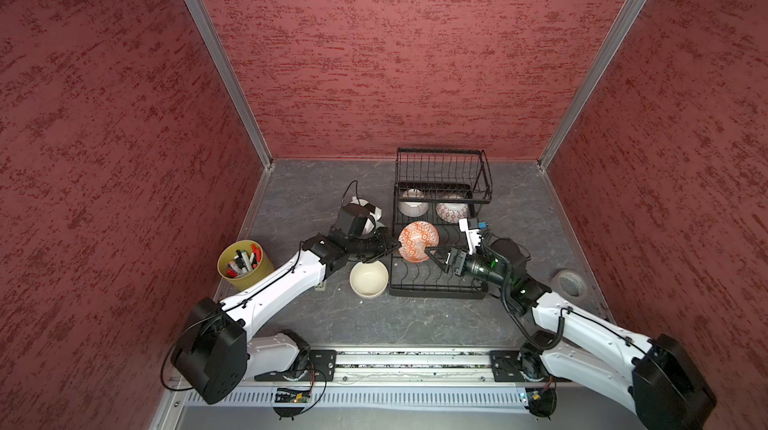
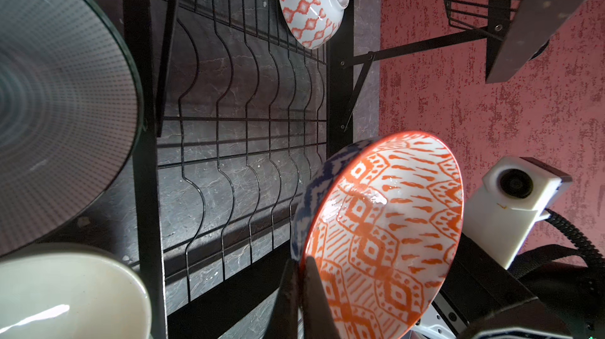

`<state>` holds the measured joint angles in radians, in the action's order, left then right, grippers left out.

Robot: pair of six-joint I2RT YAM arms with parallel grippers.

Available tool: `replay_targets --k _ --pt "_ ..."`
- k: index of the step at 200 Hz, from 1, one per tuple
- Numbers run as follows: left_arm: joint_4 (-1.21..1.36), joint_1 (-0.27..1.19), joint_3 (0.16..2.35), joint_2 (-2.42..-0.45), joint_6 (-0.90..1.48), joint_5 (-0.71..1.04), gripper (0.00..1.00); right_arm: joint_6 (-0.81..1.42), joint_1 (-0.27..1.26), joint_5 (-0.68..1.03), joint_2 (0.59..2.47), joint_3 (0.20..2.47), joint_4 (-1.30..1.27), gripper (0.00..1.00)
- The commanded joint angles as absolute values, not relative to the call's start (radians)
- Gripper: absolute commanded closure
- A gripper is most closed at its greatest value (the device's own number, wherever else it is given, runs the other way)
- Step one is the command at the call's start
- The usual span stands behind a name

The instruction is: Load the bowls into the dish rack

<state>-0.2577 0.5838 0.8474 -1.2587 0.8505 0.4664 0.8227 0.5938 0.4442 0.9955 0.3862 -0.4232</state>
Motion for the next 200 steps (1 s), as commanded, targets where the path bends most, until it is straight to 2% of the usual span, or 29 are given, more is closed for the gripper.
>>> replay_targets --k 1,93,200 --pt "-0.154 0.589 0.847 -1.267 0.878 0.516 1.0 0.833 0.589 0.421 0.977 0.37 -0.45 0.02" --pt "-0.081 0.59 0.84 -1.297 0.922 0.568 1.0 0.837 0.589 0.398 0.964 0.371 -0.474 0.04" --pt "-0.019 0.59 0.82 -1.307 0.966 0.61 1.0 0.827 0.589 0.377 0.942 0.372 -0.481 0.15"
